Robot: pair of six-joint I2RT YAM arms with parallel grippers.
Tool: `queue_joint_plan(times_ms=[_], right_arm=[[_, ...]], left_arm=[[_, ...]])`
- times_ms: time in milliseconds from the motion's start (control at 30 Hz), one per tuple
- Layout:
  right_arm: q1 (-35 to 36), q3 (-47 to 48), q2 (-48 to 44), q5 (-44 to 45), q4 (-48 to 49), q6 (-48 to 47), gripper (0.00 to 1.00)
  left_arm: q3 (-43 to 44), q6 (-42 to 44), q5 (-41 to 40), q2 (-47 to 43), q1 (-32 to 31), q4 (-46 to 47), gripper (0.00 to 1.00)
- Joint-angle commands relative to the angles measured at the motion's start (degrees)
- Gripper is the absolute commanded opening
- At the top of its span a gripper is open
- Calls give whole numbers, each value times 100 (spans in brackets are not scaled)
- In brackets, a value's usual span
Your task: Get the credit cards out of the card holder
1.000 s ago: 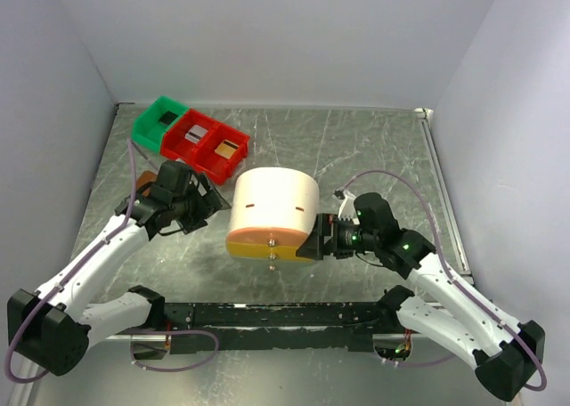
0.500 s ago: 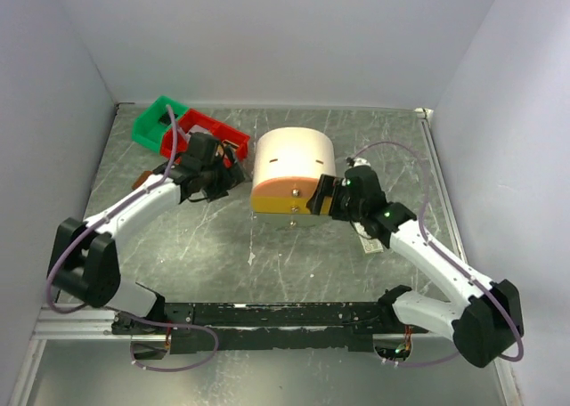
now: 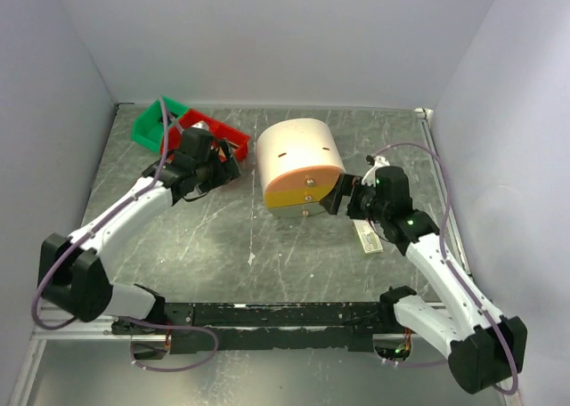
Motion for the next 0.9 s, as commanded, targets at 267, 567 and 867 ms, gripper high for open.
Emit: queue_joint_plan(times_ms=[267, 567, 867], right_arm=[[1664, -779, -169, 481, 1002, 1269, 100], [2270, -442, 1319, 2122, 2601, 1975, 100], [2311, 178, 2470, 3364, 3335, 2268, 100]], left_arm=[[-420, 490, -1726, -1913, 139, -1462, 93], [-521, 480, -2338, -2890, 137, -1955, 93], [-507, 539, -2393, -3097, 140, -2244, 94]])
